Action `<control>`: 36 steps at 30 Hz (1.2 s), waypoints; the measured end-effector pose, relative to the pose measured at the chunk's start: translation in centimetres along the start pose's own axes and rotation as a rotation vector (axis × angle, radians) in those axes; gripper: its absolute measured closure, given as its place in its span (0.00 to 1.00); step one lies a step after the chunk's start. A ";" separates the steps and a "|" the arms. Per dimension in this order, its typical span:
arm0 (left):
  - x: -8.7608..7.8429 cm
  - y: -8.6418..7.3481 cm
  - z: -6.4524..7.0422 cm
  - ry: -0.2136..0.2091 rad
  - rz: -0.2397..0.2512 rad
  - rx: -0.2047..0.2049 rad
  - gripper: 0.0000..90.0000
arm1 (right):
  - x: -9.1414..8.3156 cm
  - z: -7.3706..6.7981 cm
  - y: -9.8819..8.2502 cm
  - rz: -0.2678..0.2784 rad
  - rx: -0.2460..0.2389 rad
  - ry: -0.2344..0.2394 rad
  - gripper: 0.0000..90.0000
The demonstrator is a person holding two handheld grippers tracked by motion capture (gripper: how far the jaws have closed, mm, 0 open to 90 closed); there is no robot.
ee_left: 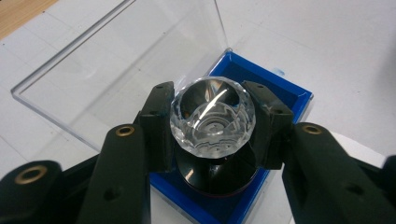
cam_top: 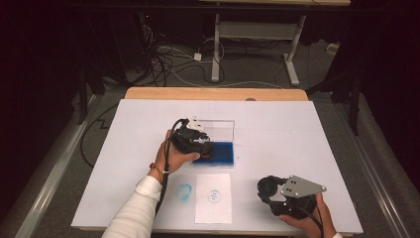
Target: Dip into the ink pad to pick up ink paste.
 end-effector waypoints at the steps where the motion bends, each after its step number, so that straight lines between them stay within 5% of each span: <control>1: 0.1 -0.1 0.0 0.004 -0.002 0.000 0.61 | 0.0 0.0 0.0 -0.001 0.002 -0.003 0.43; 17: 0.6 -0.6 -0.2 0.015 -0.006 -0.008 0.61 | 0.1 0.0 -0.1 -0.009 0.002 0.001 0.43; 24: 0.6 -0.7 0.2 0.036 -0.032 0.044 0.61 | 0.2 0.0 -0.2 -0.011 0.003 0.004 0.43; 36: 0.7 -1.2 0.6 0.057 0.003 0.040 0.61 | -0.1 0.0 -0.2 -0.006 0.012 -0.012 0.43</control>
Point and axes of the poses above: each handheld gripper's, and its own axes: x roughly forward along the jaws, y roughly out of its top, z roughly to its right, the point moved 3 cm from there along x, roughly forward along the jaws, and after that the axes turned 2 degrees about -x, right-handed, at the moved point
